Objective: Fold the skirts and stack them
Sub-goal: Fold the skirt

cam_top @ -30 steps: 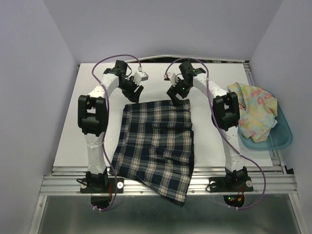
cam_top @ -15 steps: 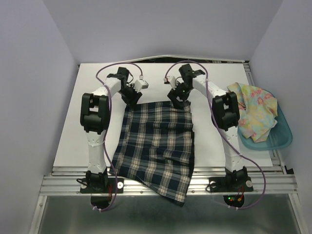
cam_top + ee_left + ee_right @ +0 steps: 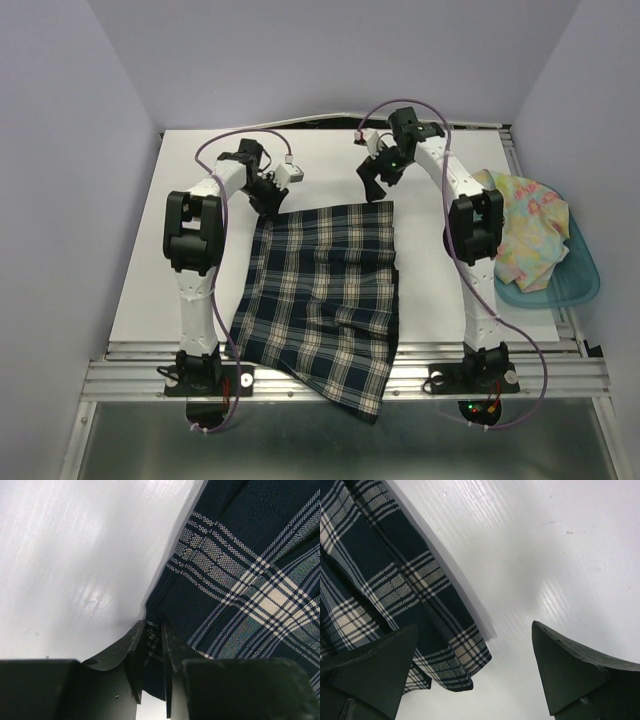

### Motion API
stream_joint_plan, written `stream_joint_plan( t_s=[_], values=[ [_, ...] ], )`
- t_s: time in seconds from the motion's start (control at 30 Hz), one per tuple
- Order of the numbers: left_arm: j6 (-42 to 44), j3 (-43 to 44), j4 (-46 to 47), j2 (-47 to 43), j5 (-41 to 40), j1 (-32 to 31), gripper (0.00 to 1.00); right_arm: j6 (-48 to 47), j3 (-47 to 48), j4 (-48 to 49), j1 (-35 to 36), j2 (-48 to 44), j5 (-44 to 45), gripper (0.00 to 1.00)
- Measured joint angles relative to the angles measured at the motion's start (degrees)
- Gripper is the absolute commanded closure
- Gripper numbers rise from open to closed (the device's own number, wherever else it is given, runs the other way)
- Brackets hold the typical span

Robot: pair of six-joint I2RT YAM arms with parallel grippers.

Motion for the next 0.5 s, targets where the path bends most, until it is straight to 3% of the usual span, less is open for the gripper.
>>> stream_joint_plan(
  t_s=[0.23,0.4,0.5],
  values=[
    [-0.04,0.0,0.0,0.0,0.07,0.0,0.75,-0.83,-2.62,-1.7,-0.11,0.5,-0.48,0.02],
    [-0.07,0.0,0.02,0.0,0.09,0.02,0.79,-2.47,-5.01,-3.26,-0.09,3.37,-1.79,0.19],
    [-0.13,-0.31,0.37,-0.11,0.15,0.02,0.85,-3.61,-6.64,-3.13,-0.11,3.19,-2.99,0.36]
  ],
)
